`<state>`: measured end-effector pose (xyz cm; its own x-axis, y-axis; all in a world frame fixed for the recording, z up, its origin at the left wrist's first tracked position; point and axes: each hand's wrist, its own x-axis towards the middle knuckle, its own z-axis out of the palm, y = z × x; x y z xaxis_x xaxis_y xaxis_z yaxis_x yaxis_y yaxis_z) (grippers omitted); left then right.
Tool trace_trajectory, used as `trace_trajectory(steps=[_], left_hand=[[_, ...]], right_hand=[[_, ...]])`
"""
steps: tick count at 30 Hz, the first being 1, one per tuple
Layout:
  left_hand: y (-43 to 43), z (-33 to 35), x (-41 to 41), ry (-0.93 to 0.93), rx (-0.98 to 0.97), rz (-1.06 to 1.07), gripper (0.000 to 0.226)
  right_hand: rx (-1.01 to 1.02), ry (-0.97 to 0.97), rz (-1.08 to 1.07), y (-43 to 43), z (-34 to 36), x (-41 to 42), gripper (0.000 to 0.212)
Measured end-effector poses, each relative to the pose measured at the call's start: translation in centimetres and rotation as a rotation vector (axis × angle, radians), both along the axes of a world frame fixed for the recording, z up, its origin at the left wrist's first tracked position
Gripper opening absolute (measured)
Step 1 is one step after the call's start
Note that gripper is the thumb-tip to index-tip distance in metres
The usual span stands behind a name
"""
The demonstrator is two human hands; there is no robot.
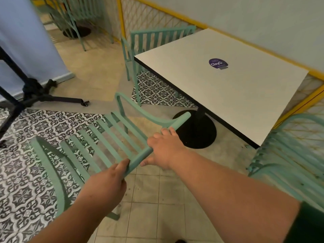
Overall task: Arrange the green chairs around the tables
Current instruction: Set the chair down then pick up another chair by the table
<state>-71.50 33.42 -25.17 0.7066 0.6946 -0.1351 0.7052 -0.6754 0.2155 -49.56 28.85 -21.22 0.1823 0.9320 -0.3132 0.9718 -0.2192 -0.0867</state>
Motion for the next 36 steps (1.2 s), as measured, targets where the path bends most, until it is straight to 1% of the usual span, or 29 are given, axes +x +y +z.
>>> trace_trajectory(steps=[4, 11, 15, 19, 22, 24, 25, 26, 27, 29, 30, 32, 34, 35, 36], left_hand=[[0.7, 0.1, -1.0, 0.032, 0.018, -0.038, 0.055], [3.3, 0.9, -4.0, 0.124, 0.039, -0.119, 0.054], [4.9, 1.1, -5.0, 0.157, 0.038, -0.147, 0.052], [5.2, 1.2, -4.8, 0.15, 0.037, -0.17, 0.053], [4.9, 1.5, -5.0, 0.13, 0.048, -0.184, 0.056], [4.7, 1.6, -5.0, 0.132, 0.066, -0.163, 0.055], [4.6, 1.7, -4.9, 0.134, 0.076, -0.142, 0.052], [4.4, 1.7, -4.7, 0.138, 0.089, -0.119, 0.049], [4.2, 1.7, -4.4, 0.147, 0.094, -0.079, 0.051], [3.7, 1.8, -3.3, 0.143, 0.114, 0.02, 0.064], [3.4, 1.8, -2.5, 0.104, 0.154, 0.055, 0.064], [2.9, 1.9, -0.1, 0.026, 0.234, 0.057, 0.062], [2.7, 2.2, 2.8, 0.053, 0.178, 0.043, 0.075], [2.8, 2.1, 4.0, 0.096, 0.124, 0.039, 0.076], [3.0, 1.8, 5.1, 0.136, 0.054, 0.041, 0.071]], right_hand=[[-0.004, -0.018, 0.004, 0.0, 0.3, -0.8, 0.08], [-0.035, 0.006, 0.012, 0.3, 0.5, -3.2, 0.068], [-0.029, 0.019, -0.001, 0.8, 0.1, -4.3, 0.067], [-0.031, 0.076, 0.003, 1.0, 0.1, -3.9, 0.068], [-0.054, 0.206, 0.051, 1.1, 0.6, -2.0, 0.073], [-0.028, 0.31, -0.013, 1.4, 0.9, 0.4, 0.079], [-0.007, 0.306, -0.051, 1.4, 1.0, 1.8, 0.081], [0.004, 0.261, -0.075, 1.5, 0.9, 3.1, 0.082], [-0.006, 0.203, -0.087, 1.5, 0.9, 4.3, 0.084], [-0.07, 0.135, -0.087, 1.6, 0.7, 5.6, 0.088], [-0.099, 0.117, -0.081, 1.6, 0.5, 5.8, 0.09], [-0.151, 0.081, -0.068, 1.8, 0.2, 5.5, 0.1], [-0.203, 0.055, -0.062, 2.2, 0.1, 4.9, 0.114], [-0.221, 0.043, -0.058, 2.4, 0.2, 4.7, 0.118], [-0.236, 0.03, -0.046, 2.6, 0.4, 4.7, 0.121]])
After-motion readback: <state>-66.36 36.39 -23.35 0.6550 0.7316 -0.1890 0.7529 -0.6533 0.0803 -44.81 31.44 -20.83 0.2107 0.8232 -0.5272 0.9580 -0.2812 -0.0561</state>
